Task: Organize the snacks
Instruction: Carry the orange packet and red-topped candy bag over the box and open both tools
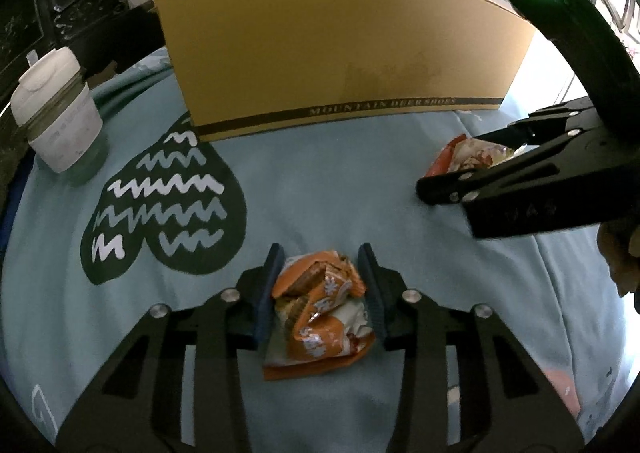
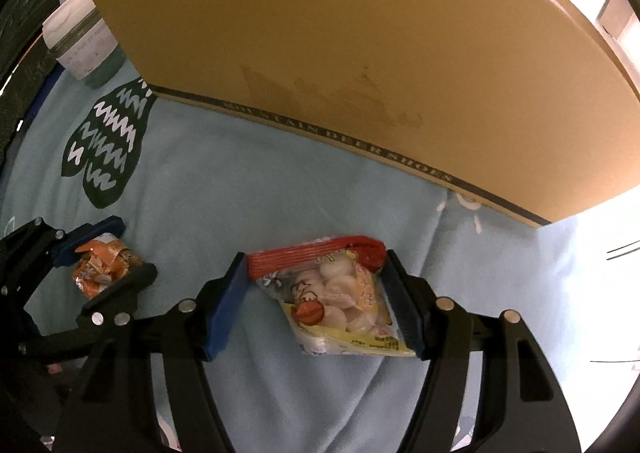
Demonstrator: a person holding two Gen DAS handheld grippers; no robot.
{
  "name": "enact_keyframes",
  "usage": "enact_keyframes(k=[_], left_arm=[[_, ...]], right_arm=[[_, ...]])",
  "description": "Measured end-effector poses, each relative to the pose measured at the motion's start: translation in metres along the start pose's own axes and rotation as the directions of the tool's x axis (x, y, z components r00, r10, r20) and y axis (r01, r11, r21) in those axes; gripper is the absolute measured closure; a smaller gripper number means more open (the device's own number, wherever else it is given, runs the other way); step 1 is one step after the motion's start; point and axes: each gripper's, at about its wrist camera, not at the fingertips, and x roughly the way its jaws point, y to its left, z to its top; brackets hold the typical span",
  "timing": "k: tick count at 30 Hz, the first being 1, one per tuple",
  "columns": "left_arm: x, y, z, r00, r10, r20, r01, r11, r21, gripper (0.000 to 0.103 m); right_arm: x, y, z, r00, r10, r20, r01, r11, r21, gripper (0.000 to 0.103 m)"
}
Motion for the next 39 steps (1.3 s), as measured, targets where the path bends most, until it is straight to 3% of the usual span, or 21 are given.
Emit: enact_keyframes(k=[7,16,22,32,39], left_arm=[[-0.015,0.029,-0.021,1.000,0.018,-0.001,-0.018,0.997,-0.073,0.066],[-0.049,0.022,-0.035,1.000,-0.010,0.029,0.012,0.998,-0.069,0.066],[-0.060,0.000,-0.020,0.998,-0.031,0.052,0.034,0.998,-0.061,0.066],[-0.113,-0.020,0.008,0.995,-0.019,0.096,0.026,0.997,-0.068,0.066],[-0.149,-0.032,0.028,0.990,-0.024,0.137,0.032,0.998,-0.057,0.065]], right_arm=[[-0.015,-0.027,-0.045,0.998,0.053,0.033,-0.056,0.995,0.085,0.039],[-0.053,-0.049,-0.093,0.993,0.093,0.070,-0.104,0.979,0.173,0.039],[-0.089,-0.050,-0.113,0.988,0.102,0.115,-0.123,0.975,0.186,0.040],[-0.153,-0.043,-0.140,0.970,0.110,0.217,-0.150,0.973,0.177,0.039],[-0.196,-0.043,-0.142,0.948,0.106,0.300,-0.162,0.973,0.166,0.039]])
